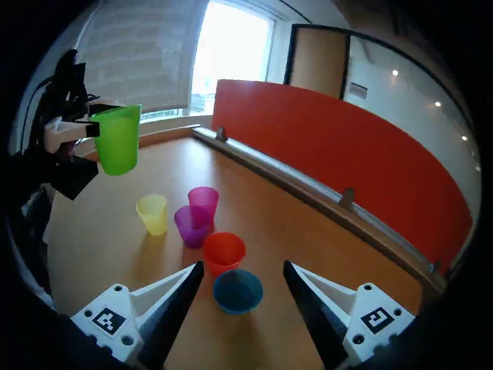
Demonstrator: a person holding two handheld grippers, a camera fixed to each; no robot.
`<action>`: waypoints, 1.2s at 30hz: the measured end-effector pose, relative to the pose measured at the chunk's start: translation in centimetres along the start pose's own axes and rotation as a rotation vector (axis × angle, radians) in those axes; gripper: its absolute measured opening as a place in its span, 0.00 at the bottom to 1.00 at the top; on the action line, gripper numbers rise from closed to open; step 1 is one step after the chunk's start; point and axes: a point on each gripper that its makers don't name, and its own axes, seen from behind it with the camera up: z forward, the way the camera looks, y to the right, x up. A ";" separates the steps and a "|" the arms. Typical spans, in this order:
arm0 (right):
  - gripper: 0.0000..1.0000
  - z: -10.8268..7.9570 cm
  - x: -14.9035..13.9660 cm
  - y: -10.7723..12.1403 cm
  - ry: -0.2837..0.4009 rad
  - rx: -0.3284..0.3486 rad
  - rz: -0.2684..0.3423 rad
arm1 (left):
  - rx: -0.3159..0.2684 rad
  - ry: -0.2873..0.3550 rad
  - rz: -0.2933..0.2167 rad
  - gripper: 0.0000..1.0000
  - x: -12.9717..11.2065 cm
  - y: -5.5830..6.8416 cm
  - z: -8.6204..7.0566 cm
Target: Pour water
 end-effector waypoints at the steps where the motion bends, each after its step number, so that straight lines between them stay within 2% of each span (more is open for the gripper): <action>1: 1.00 0.2 -0.3 0.0 -0.003 0.004 0.008 | -0.002 0.001 0.001 0.89 0.0 0.1 0.0; 6: 1.00 1.3 -1.7 -0.2 -0.024 0.020 0.032 | -0.005 -0.001 0.009 0.89 0.0 0.2 -0.2; 20: 1.00 3.5 -5.1 -0.6 -0.070 0.042 0.040 | 0.003 0.001 -0.001 0.89 -0.3 -0.3 -0.2; 36: 1.00 4.6 -7.9 -0.7 -0.112 0.051 0.065 | 0.007 -0.006 -0.010 0.89 -1.0 -0.8 0.3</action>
